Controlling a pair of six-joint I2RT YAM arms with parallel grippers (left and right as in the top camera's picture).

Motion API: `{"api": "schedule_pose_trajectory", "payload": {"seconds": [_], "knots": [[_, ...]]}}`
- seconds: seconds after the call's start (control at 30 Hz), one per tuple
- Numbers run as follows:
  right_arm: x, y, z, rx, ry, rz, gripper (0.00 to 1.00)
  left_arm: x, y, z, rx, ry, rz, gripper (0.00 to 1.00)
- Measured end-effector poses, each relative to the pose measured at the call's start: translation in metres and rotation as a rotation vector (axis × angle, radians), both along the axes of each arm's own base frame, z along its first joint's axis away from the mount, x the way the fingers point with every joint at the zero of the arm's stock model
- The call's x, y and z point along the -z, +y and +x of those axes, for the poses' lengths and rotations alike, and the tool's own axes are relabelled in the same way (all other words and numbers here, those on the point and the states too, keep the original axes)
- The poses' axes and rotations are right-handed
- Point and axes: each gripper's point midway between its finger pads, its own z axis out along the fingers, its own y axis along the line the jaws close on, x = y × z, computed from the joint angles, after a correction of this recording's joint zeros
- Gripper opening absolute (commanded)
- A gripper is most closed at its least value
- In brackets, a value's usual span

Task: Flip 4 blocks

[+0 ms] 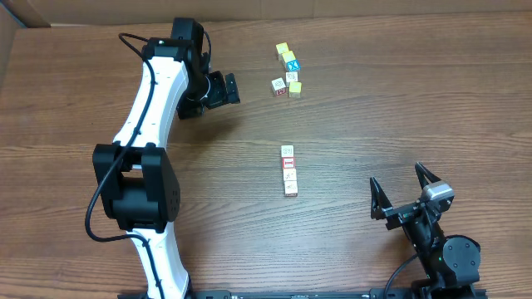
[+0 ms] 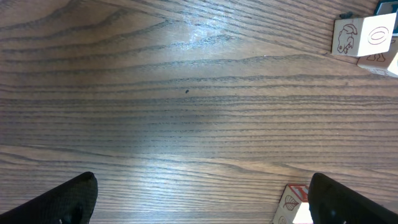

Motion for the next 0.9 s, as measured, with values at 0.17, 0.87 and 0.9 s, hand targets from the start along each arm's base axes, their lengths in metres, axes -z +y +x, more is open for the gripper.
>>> {"api": "schedule_pose_trajectory", "payload": {"seconds": [0.17,0.87,0.9], "knots": [[0.0,0.0,0.0,0.0,0.0,0.0,1.0,0.0,0.0,0.0,0.0,0.0,0.0,1.0],[0.0,0.0,0.0,0.0,0.0,0.0,1.0,-0.049,-0.024,-0.006,0.065,-0.126,0.05,1.0],[0.0,0.0,0.0,0.0,0.0,0.0,1.0,-0.061,-0.026,-0.007,0.072,-0.154,0.052,1.0]]}}
